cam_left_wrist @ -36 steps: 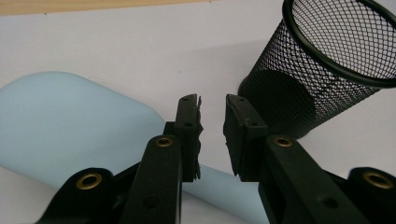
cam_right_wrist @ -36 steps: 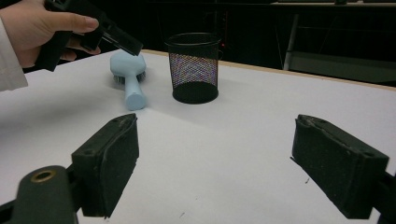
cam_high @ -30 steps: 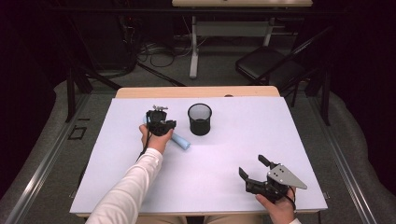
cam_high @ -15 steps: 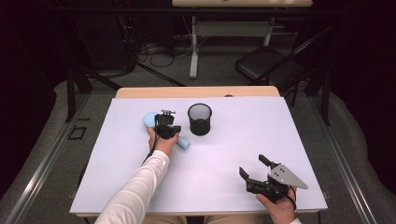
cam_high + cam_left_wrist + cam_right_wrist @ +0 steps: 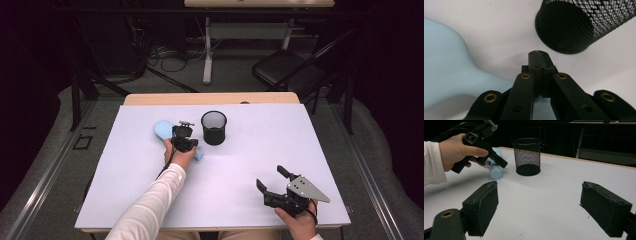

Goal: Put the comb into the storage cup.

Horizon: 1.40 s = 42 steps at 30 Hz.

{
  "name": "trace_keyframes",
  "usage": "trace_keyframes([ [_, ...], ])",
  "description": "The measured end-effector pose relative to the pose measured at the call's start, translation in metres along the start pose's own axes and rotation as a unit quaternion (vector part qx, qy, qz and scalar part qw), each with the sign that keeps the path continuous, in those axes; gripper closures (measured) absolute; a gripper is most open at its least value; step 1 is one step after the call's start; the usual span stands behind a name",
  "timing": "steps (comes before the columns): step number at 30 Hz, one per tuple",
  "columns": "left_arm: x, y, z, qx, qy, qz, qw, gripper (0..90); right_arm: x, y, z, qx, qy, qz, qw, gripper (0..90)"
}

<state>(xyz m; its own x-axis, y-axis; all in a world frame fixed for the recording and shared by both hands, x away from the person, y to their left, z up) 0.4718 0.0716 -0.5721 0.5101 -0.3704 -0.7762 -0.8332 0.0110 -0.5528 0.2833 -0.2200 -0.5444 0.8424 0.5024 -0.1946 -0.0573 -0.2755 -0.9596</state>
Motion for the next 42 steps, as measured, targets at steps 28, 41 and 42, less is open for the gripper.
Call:
trace_keyframes([
  [28,-0.011,0.024,-0.012,0.048,0.001,0.048,0.9977,90.0,-0.001,0.000,0.000,0.005,0.001,0.002,1.0000,14.4],
  [41,-0.024,0.038,-0.001,0.071,-0.004,0.072,0.9949,90.0,0.000,0.001,0.000,0.002,0.001,0.001,1.0000,14.4],
  [42,-0.024,0.039,0.000,0.074,-0.006,0.074,0.9945,90.0,0.000,0.001,0.000,0.002,0.001,0.001,1.0000,14.4],
])
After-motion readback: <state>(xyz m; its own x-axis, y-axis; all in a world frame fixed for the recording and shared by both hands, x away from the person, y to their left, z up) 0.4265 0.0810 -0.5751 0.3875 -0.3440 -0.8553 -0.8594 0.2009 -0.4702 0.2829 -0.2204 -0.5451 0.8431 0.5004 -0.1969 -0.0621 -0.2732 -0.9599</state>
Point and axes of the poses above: each handheld gripper's, and its own axes: x roughly forward along the jaws, y roughly out of its underside, z roughly to its left, the point moved 4 cm from there along x, roughly forward along the jaws, and after that the axes turned 13 degrees about -x, right-handed, at the moved point
